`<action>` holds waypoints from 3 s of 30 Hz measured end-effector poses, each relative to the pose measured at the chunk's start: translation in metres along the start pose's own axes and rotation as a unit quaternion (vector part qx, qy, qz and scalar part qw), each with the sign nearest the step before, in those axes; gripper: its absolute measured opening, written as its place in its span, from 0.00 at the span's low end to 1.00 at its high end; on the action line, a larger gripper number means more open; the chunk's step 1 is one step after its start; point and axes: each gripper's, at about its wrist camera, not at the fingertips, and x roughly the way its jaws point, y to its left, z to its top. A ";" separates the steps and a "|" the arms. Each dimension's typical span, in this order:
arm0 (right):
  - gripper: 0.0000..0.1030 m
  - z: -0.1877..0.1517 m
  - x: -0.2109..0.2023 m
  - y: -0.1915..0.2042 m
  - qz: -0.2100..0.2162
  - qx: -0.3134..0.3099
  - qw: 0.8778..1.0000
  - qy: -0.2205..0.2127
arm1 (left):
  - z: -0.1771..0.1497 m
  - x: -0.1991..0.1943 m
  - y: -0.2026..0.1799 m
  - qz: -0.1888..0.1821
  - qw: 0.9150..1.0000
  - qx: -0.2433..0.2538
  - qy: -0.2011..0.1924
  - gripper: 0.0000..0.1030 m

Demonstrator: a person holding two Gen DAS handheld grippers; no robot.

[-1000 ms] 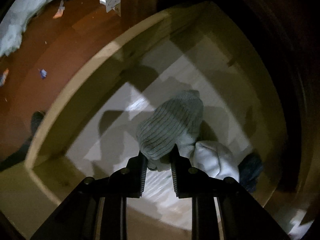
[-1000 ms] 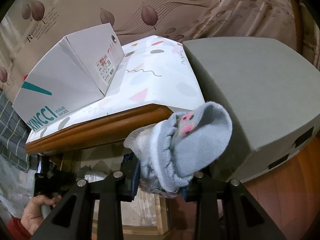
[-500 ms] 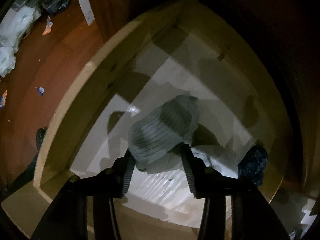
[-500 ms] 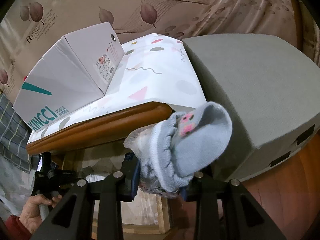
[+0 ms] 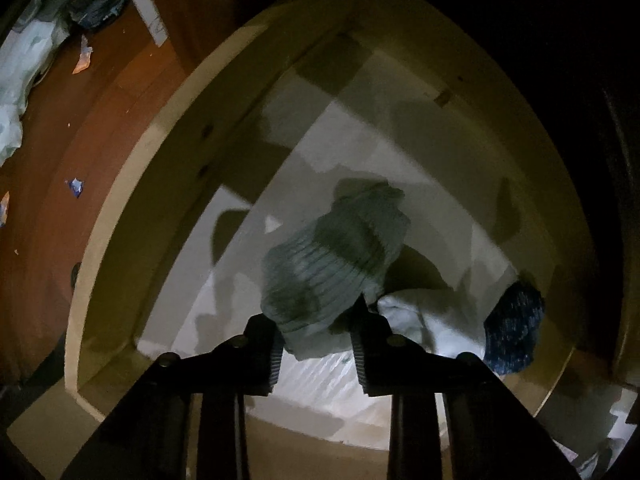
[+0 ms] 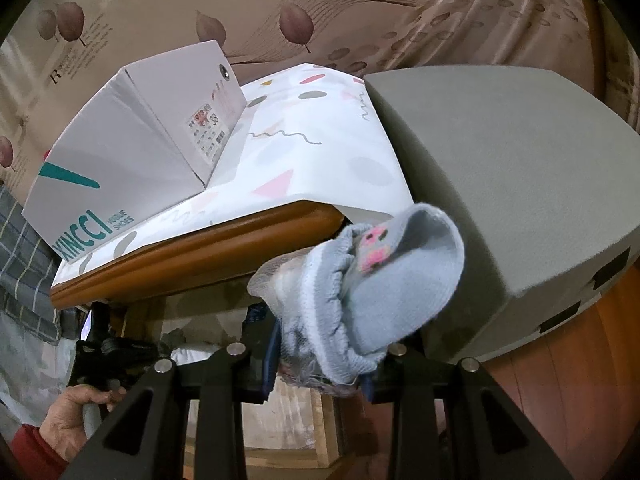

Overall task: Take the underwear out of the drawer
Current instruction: 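Grasp the grey striped cloth with the left tool while the right tool holds the sock, then lift the grey striped cloth out and carry it over the shoe box with the left tool, then open the left tool to drop the striped cloth into the shoe box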

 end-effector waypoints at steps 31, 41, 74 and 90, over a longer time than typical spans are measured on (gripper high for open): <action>0.30 -0.003 -0.007 0.006 -0.011 -0.016 1.000 -0.010 | -0.120 -0.178 0.002 0.019 0.942 0.272 -0.197 0.24; 0.30 -0.003 -0.011 0.001 -0.011 -0.006 1.000 -0.017 | -0.125 -0.307 -0.019 -0.025 0.899 0.320 -0.299 0.24; 0.30 0.000 -0.013 -0.003 -0.065 -0.015 0.997 -0.042 | 0.028 -0.291 -0.147 0.018 0.906 0.316 -0.281 0.26; 0.30 0.002 -0.010 -0.002 -0.065 -0.015 0.997 -0.034 | 0.011 -0.302 -0.143 0.024 0.893 0.323 -0.314 0.63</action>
